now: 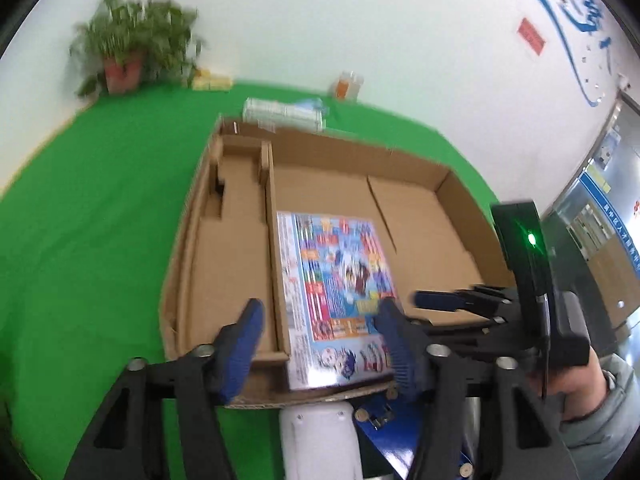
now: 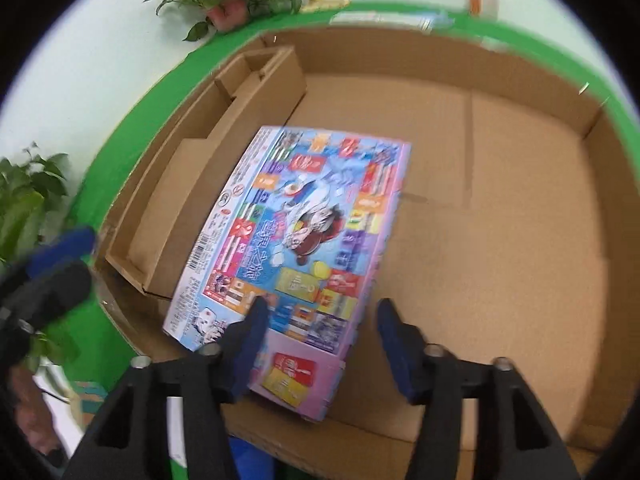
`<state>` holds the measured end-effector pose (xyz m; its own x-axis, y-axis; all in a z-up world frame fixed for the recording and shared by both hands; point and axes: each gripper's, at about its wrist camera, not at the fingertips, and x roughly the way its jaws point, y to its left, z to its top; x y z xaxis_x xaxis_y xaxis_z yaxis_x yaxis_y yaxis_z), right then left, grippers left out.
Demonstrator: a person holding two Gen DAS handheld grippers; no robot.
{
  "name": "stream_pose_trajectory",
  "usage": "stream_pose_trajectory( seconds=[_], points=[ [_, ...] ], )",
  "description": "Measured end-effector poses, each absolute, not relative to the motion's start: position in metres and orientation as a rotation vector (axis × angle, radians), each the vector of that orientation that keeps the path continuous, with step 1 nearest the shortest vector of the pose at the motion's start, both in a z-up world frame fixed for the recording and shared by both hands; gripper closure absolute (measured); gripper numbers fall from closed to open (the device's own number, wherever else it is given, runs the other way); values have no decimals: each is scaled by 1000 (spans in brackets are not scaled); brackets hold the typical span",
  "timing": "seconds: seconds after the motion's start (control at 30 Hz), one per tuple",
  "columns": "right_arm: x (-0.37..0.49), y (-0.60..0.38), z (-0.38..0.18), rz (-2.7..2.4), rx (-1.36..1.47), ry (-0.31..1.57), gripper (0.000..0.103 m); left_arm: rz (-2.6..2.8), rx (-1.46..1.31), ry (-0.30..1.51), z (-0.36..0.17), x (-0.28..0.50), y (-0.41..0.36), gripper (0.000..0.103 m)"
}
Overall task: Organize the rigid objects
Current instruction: 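Carry the board-game box into the cardboard box and release it flat, then grasp the silver metal cylinder with the right gripper and lift it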
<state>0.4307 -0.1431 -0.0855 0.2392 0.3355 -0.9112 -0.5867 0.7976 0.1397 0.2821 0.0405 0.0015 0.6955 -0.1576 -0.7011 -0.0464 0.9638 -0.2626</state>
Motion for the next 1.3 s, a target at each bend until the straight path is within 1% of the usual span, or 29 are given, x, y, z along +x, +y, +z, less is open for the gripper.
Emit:
stream_pose_trajectory(
  seconds=[0.03,0.07,0.1,0.2,0.27,0.3,0.33,0.37,0.4,0.43,0.47,0.5,0.53,0.57,0.6,0.63,0.67,0.8,1.0,1.13,1.3],
  points=[
    [424,-147,-76,615,-270,1114,27,-38,-253,755,8,276,40,14],
    [415,-153,-64,602,-281,1047,22,-18,-244,725,12,272,40,6],
    [407,-160,-54,593,-289,994,22,19,-228,669,20,263,40,0],
    [383,-184,-31,524,-299,875,22,51,-198,577,33,248,39,0],
    [372,-201,-24,508,-259,854,22,48,-190,553,39,241,36,1],
    [365,-212,-20,507,-221,846,22,39,-187,546,42,236,35,3],
    [359,-220,-16,516,-193,832,22,24,-185,540,44,233,33,26],
    [351,-229,-12,521,-175,807,28,-5,-182,542,45,230,30,50],
    [346,-230,-9,514,-174,787,51,-42,-178,578,43,226,24,98],
    [339,-235,-5,489,-189,763,60,-49,-181,606,43,225,19,102],
    [332,-235,-5,475,-195,753,63,-52,-190,619,42,223,16,102],
    [328,-237,-3,476,-183,746,62,-57,-195,610,43,219,14,102],
    [323,-241,-2,483,-166,742,59,-59,-192,589,45,214,10,88],
    [320,-243,-1,472,-161,740,38,-48,-186,585,46,211,7,68],
    [316,-247,-1,456,-156,732,11,-19,-182,602,48,210,4,2],
    [310,-252,1,444,-137,706,7,6,-189,587,48,205,3,4],
    [305,-258,2,444,-119,690,6,11,-198,564,47,201,3,0],
    [290,-275,-1,475,-60,732,6,-4,-237,585,37,189,3,1],
    [258,-283,-13,528,-51,777,6,-15,-276,608,27,151,-6,1],
    [231,-286,-28,559,-71,824,6,-28,-285,621,18,130,-16,1],
    [221,-288,-52,538,-68,900,6,-64,-323,664,0,109,-28,1]
  ],
)
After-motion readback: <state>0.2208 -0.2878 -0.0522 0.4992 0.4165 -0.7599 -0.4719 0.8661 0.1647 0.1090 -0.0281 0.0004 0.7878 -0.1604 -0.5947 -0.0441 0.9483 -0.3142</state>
